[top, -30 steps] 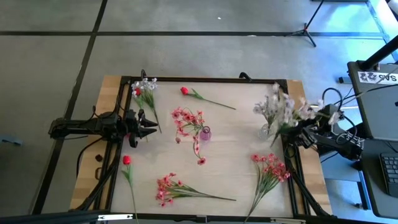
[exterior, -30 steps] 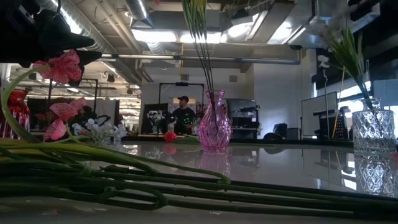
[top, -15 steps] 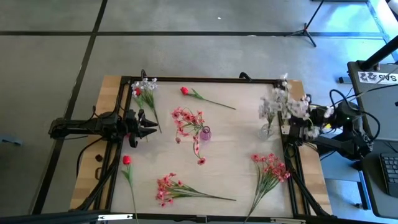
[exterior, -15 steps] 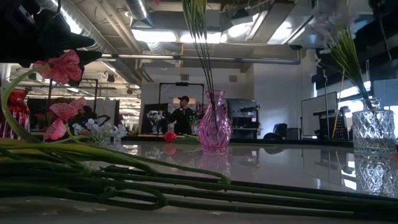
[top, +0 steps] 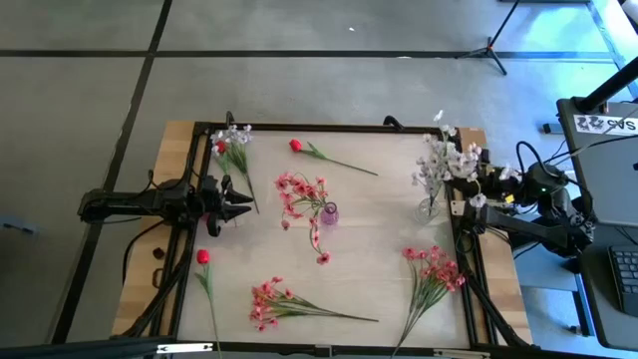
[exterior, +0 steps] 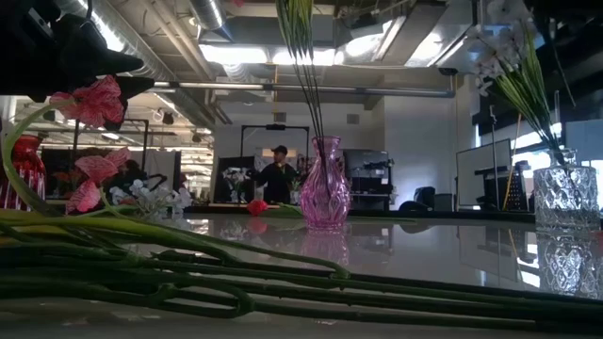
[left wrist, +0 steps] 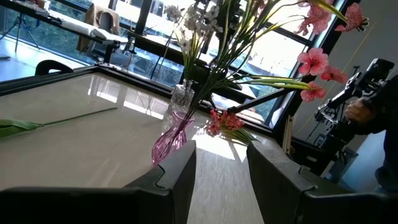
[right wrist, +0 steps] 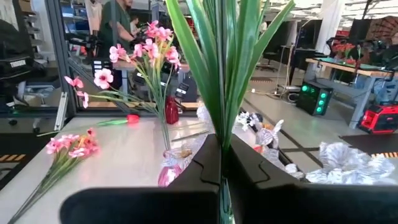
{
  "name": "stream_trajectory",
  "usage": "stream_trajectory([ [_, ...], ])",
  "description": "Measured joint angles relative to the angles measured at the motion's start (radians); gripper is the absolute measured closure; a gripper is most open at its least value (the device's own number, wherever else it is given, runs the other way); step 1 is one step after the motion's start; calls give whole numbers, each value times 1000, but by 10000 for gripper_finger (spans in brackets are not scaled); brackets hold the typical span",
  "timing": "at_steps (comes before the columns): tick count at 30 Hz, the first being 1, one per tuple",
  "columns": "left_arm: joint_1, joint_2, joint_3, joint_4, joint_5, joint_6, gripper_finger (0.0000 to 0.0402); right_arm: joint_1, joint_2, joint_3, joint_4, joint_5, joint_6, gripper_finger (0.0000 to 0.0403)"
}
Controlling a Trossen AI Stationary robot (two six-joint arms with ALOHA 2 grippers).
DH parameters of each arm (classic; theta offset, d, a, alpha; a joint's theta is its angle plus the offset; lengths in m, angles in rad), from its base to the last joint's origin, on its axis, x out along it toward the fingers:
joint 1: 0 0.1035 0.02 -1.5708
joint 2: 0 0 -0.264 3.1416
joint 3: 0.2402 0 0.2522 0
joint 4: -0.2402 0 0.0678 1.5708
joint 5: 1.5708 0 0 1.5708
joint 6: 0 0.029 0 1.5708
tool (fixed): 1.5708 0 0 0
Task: Sort flowers into vase by color
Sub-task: Put the right white flowers into the transparent vase
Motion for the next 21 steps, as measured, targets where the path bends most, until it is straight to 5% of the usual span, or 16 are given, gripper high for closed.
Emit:
stream_trajectory([
  [9,0,0,0,0,0,0,260,0,0,-15,124,-54,83,397],
  [21,0,0,0,0,0,0,260,0,0,274,-62,-237,243,397],
])
